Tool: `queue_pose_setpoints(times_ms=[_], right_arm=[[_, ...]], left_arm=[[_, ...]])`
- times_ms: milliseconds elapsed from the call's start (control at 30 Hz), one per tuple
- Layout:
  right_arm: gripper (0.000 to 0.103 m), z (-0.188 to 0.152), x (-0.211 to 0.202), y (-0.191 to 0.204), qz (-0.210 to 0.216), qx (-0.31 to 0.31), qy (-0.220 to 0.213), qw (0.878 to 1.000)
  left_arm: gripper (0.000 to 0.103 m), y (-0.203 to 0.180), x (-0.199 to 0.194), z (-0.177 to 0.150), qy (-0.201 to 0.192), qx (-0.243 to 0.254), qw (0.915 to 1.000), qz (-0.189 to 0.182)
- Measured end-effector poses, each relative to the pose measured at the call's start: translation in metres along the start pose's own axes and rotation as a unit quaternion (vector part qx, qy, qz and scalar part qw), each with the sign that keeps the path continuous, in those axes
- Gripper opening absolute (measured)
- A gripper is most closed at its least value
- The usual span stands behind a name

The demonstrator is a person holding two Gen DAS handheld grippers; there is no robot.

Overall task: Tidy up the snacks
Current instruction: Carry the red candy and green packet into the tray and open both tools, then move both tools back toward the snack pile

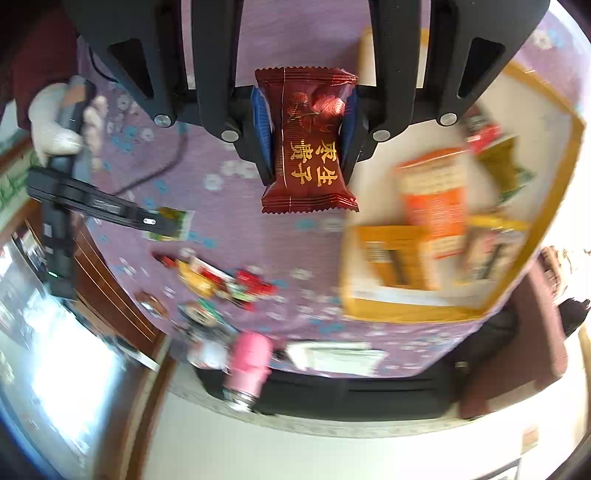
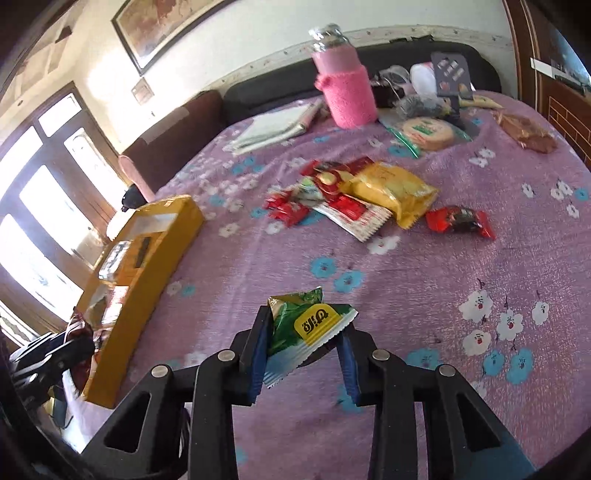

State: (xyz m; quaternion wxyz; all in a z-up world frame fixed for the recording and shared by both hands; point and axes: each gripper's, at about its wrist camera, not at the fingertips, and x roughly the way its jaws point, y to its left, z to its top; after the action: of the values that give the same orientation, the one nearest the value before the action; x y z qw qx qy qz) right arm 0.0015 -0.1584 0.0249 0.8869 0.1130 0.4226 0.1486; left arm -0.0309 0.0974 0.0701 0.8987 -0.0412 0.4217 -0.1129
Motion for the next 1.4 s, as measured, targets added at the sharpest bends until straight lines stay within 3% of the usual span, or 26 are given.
queue_pose_setpoints(times_ms=[167, 367, 567, 733, 900, 1000, 1100, 1167, 1267, 1400], right_arm=[[0.034, 0.003, -0.013, 0.054, 0.035, -0.036, -0.013, 0.999], [0.034, -0.003, 0.0, 0.142, 0.11, -0.086, 0.008, 0.99], [0.034, -0.016, 0.042, 0.218, 0.147, -0.124, 0.056, 0.98], [0.034, -0.029, 0.083, 0.258, 0.141, -0.149, 0.096, 0.974], [0.04, -0.042, 0.103, 0.273, 0.12, -0.168, 0.104, 0.973], [0.052, -0.042, 0.098, 0.274, 0.108, -0.175, 0.094, 0.974], [0.052, -0.037, 0.086, 0.268, 0.103, -0.17, 0.08, 0.977], [0.052, -0.033, 0.074, 0.26, 0.105, -0.156, 0.068, 0.98], [0.052, -0.029, 0.052, 0.244, 0.103, -0.131, 0.04, 0.985], [0.055, -0.03, 0.022, 0.216, 0.098, -0.091, 0.006, 0.991]], left_arm=[[0.03, 0.062, -0.021, -0.011, -0.017, -0.055, 0.9972, 0.047], [0.03, 0.122, -0.017, -0.026, -0.009, -0.098, 0.9906, 0.095], [0.03, 0.155, -0.006, -0.03, -0.001, -0.113, 0.9867, 0.117], [0.032, 0.17, -0.001, -0.031, 0.001, -0.121, 0.9867, 0.108], [0.042, 0.173, -0.01, -0.034, -0.017, -0.131, 0.9871, 0.09], [0.059, 0.172, -0.019, -0.034, -0.032, -0.132, 0.9866, 0.09], [0.069, 0.166, -0.032, -0.033, -0.056, -0.134, 0.9851, 0.093], [0.078, 0.158, -0.044, -0.033, -0.082, -0.129, 0.9817, 0.114], [0.079, 0.14, -0.06, -0.036, -0.13, -0.113, 0.9727, 0.156], [0.079, 0.115, -0.073, -0.039, -0.152, -0.106, 0.9677, 0.171]])
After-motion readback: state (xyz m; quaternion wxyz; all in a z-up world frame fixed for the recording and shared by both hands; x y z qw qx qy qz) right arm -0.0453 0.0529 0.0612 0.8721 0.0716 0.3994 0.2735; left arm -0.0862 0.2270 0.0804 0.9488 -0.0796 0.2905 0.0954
